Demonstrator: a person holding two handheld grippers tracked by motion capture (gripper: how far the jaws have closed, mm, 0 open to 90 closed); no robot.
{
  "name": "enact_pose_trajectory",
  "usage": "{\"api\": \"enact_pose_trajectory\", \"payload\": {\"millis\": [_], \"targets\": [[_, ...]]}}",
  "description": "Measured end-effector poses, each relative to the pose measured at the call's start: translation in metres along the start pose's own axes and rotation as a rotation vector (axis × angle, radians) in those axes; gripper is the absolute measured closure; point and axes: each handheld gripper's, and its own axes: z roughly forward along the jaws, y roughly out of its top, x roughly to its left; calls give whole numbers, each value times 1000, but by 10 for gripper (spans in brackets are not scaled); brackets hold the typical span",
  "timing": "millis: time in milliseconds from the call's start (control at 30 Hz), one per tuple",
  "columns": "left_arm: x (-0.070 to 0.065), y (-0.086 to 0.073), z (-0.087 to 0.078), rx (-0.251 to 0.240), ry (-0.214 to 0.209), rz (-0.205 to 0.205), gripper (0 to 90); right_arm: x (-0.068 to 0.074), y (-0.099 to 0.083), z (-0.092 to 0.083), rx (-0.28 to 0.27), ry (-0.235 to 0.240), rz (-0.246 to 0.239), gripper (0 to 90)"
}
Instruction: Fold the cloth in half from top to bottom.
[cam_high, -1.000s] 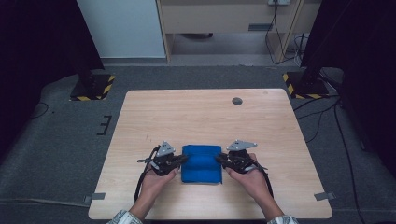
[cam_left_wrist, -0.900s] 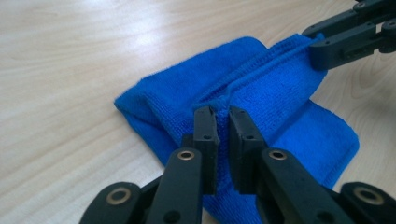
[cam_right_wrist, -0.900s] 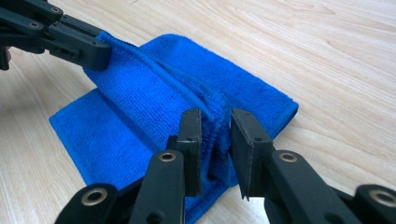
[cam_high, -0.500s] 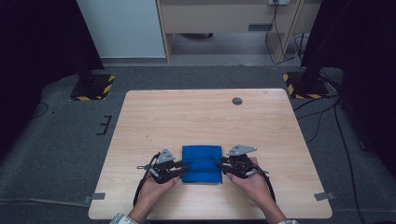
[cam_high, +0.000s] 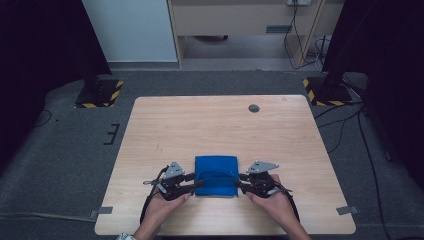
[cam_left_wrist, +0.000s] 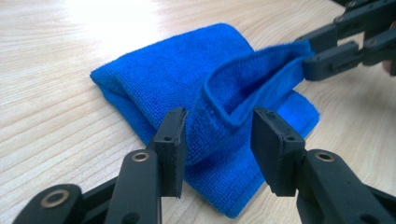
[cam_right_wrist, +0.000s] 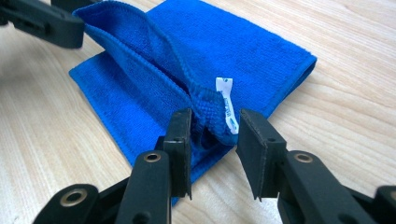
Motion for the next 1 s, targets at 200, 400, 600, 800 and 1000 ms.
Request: {"api": "enact_pose_trajectory", "payload": {"millis": [200, 400, 600, 800, 1000], "targets": [[1, 4, -10, -70, 2, -30, 554, 4, -1, -2, 6, 8, -7, 643], [12, 15, -13, -161, 81, -79, 561, 4, -2, -3, 7, 12, -12, 639], [13, 12, 6, -81, 83, -62, 540, 7, -1, -5, -5, 18, -13, 602], [14, 8, 9, -37, 88, -59, 511, 9, 1, -9, -10, 29, -23, 551], [7, 2, 8, 8, 81, -16, 502, 8, 8, -16, -60, 35, 13, 515]]}}
